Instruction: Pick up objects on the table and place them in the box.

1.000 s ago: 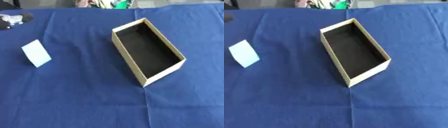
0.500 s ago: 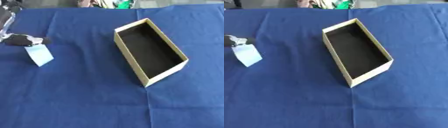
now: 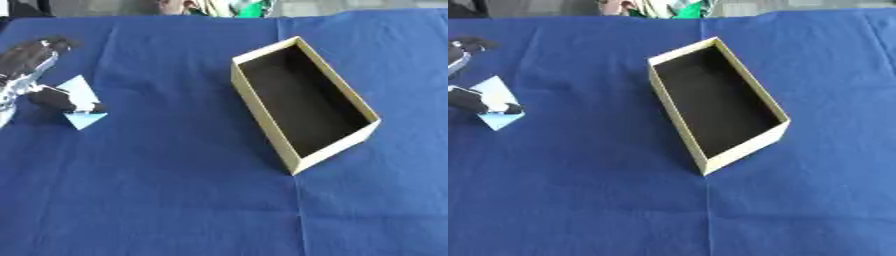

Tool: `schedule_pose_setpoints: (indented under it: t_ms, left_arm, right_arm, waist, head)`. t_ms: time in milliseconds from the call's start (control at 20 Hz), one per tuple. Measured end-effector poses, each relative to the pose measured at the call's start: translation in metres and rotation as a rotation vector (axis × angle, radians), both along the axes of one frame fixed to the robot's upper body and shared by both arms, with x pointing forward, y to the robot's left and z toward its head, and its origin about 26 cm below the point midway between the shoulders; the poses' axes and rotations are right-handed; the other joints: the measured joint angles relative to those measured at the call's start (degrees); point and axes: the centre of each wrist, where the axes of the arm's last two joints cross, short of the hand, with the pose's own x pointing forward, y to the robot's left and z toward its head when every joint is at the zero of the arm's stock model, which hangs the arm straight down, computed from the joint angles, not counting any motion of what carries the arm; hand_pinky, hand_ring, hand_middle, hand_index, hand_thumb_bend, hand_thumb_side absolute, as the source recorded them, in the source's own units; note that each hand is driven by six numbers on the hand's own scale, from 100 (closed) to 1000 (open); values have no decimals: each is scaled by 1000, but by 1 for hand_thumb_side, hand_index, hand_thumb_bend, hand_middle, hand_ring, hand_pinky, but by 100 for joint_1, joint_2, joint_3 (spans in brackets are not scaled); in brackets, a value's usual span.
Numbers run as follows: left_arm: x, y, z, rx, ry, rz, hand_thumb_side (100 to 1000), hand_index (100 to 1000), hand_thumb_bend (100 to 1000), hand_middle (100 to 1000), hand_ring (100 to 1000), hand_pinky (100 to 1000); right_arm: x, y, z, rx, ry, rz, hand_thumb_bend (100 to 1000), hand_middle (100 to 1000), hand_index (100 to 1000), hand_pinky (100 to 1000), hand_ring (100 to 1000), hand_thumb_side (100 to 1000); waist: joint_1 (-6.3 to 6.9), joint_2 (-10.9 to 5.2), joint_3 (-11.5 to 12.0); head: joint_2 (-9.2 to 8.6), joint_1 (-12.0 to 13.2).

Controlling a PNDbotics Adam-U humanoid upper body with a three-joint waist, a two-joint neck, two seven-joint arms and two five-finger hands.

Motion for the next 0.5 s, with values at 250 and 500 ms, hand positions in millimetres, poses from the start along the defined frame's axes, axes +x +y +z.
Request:
schedule_pose_setpoints:
  t_ms: [250,500]
  left_arm:
    - [5,5,38,64,356,51,486,967,808,892,951,837]
    - [3,7,47,29,481,47,522,954,822,873,938,846]
  right_arm:
    - [0,0,-3,3,12,-2,100,647,824,688,830,996]
    - [0,0,-4,0,18,-3,100,646,824,689,832,991]
  waist:
    - [0,0,13]
    - [0,0,1]
  head:
    - [7,-3]
    - [10,-3]
